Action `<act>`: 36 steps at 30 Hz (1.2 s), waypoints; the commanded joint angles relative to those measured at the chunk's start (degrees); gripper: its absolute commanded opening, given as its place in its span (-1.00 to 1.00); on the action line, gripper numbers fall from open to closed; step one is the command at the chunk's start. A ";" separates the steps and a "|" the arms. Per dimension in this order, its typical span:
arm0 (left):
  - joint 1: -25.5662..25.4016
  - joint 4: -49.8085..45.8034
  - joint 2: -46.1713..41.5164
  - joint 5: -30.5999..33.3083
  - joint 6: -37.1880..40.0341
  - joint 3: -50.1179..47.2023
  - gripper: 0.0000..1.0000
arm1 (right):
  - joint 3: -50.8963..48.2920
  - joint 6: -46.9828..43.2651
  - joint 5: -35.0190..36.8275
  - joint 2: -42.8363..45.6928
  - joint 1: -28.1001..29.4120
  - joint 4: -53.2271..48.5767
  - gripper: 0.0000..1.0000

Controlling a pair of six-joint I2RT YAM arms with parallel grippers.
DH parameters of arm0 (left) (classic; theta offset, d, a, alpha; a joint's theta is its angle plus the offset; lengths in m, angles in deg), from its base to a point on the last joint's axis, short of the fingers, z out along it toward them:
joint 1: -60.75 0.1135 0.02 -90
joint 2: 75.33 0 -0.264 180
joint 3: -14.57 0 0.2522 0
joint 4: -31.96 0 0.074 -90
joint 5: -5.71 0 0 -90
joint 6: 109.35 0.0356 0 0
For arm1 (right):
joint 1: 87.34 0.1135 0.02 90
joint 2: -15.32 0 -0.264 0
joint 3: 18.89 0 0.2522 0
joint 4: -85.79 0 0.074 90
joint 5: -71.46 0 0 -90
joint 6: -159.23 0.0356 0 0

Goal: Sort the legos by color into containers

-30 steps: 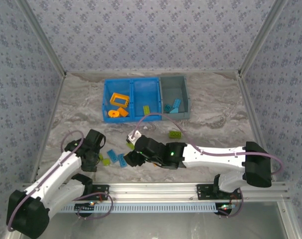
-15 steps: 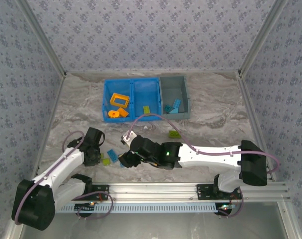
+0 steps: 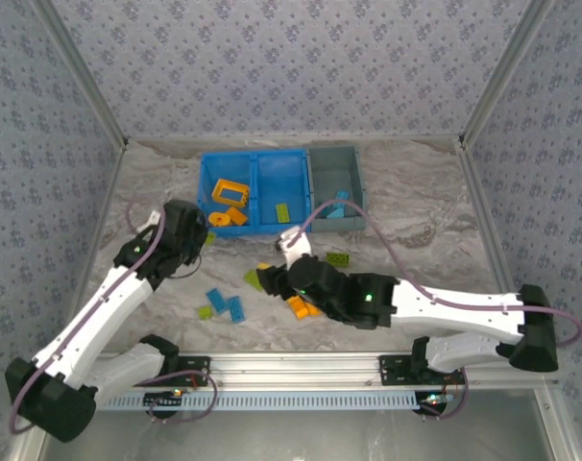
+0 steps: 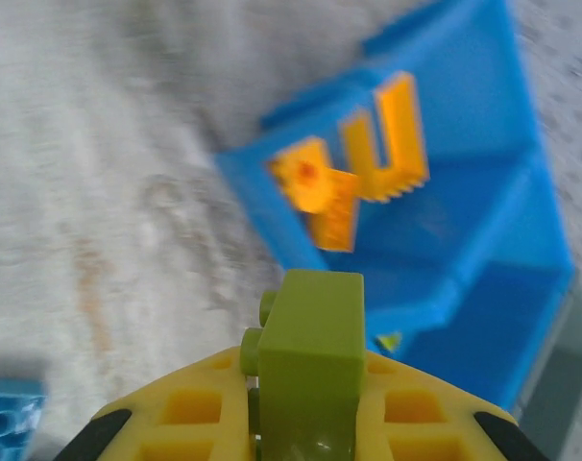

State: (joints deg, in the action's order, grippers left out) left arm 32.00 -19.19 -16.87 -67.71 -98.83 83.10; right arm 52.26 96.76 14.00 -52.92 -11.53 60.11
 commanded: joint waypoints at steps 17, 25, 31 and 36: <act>-9.23 -7.87 60.45 -8.68 35.80 56.35 -0.65 | -7.60 8.07 20.01 14.10 -1.02 -9.08 0.34; -7.83 -5.95 68.30 -12.16 36.72 57.86 -0.59 | -8.21 8.07 19.51 14.49 -1.19 -9.43 0.34; -7.09 -4.83 69.47 -14.38 36.07 55.33 -0.32 | -8.30 8.11 18.38 13.74 -1.54 -8.53 0.35; -7.06 -6.23 66.43 -12.14 35.29 53.53 -0.03 | -8.52 8.07 18.22 13.61 -1.65 -8.51 0.35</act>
State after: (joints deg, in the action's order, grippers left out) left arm 24.81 -24.02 52.28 -80.61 -63.51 137.54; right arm 44.39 103.38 31.61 -39.26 -12.86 52.00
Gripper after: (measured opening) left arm 0.474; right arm 0.676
